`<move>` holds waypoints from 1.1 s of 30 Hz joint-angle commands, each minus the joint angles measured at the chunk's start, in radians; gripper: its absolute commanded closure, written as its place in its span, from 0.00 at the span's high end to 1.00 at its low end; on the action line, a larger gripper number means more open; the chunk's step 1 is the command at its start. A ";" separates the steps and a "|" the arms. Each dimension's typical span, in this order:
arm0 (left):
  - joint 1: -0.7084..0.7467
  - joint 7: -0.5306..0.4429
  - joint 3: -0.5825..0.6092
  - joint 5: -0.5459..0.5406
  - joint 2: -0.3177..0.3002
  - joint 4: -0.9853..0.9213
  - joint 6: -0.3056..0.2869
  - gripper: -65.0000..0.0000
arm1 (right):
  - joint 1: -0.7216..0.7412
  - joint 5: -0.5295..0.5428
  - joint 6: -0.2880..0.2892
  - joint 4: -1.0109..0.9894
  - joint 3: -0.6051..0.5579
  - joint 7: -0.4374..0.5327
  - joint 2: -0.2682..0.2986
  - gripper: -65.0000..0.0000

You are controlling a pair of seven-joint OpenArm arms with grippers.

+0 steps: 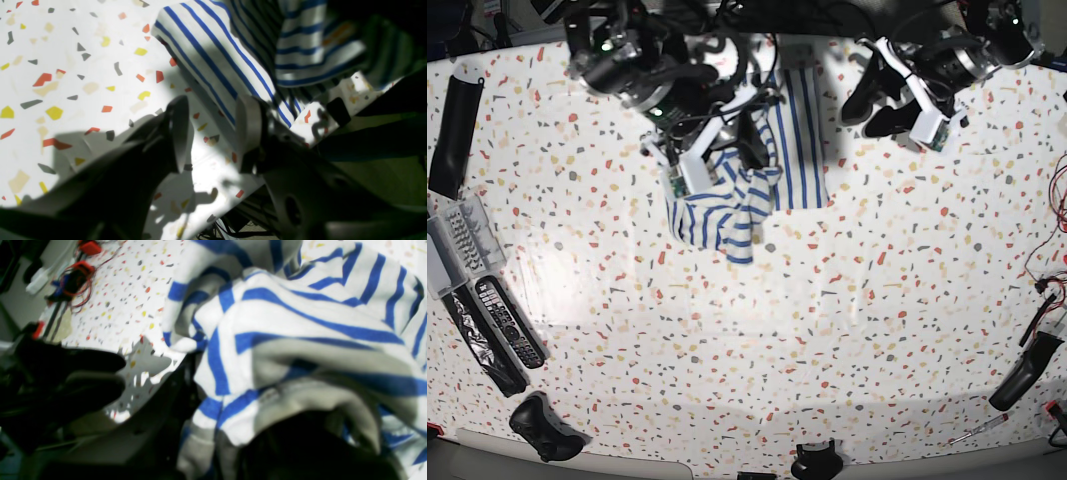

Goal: Layout the t-shirt on the table in an organized manner, then fold the t-shirt properly
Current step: 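Grasp the folded bundle with both grippers and lift it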

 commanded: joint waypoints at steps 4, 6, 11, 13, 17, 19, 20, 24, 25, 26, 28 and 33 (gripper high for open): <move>0.003 -0.022 -0.001 -0.019 -0.005 0.018 -0.009 0.33 | 0.047 -0.006 0.008 -0.074 -0.100 0.056 -0.010 0.21; 0.003 -0.016 -0.001 -0.019 -0.005 0.018 -0.009 0.33 | 0.074 0.008 0.009 -0.093 -0.140 0.058 -0.034 0.38; 0.003 -0.016 -0.003 -0.019 -0.006 0.018 -0.009 0.33 | 0.158 0.061 0.035 -0.094 -0.187 0.060 -0.128 0.44; 0.002 -0.016 -0.010 -0.010 -0.005 0.018 -0.009 0.33 | 0.186 0.041 0.035 -0.094 -0.185 0.058 -0.160 0.44; 0.002 -0.019 -0.060 0.003 -0.006 0.018 -0.009 0.33 | 0.236 -0.011 0.035 -0.093 -0.185 0.014 -0.175 0.44; 0.002 -0.041 -0.109 0.003 -0.005 0.018 -0.009 0.33 | 0.253 -0.010 0.035 -0.093 -0.184 -0.012 -0.175 0.44; 0.002 -0.053 -0.136 0.003 -0.005 0.018 -0.009 0.33 | 0.259 -0.010 0.035 -0.093 -0.184 -0.024 -0.175 0.44; 0.000 -0.053 -0.224 -0.007 -0.006 0.018 -0.009 0.33 | 0.269 -0.011 0.036 -0.093 -0.184 -0.053 -0.174 0.44; 0.000 -0.051 -0.239 -0.028 -0.005 0.018 -0.009 0.33 | 0.269 -0.016 0.036 -0.093 -0.184 -0.056 -0.174 0.44; 0.001 -0.042 -0.250 -0.065 -0.005 0.018 -0.009 0.33 | 0.269 -0.039 0.036 -0.093 -0.184 -0.058 -0.175 0.44; 0.003 0.000 -0.257 -0.171 -0.005 0.018 -0.009 0.28 | 0.270 -0.119 0.036 -0.093 -0.184 -0.058 -0.175 0.44; 0.003 0.180 -0.256 -0.456 -0.004 0.018 -0.009 0.00 | 0.278 -0.318 0.034 -0.093 -0.173 -0.068 -0.149 0.20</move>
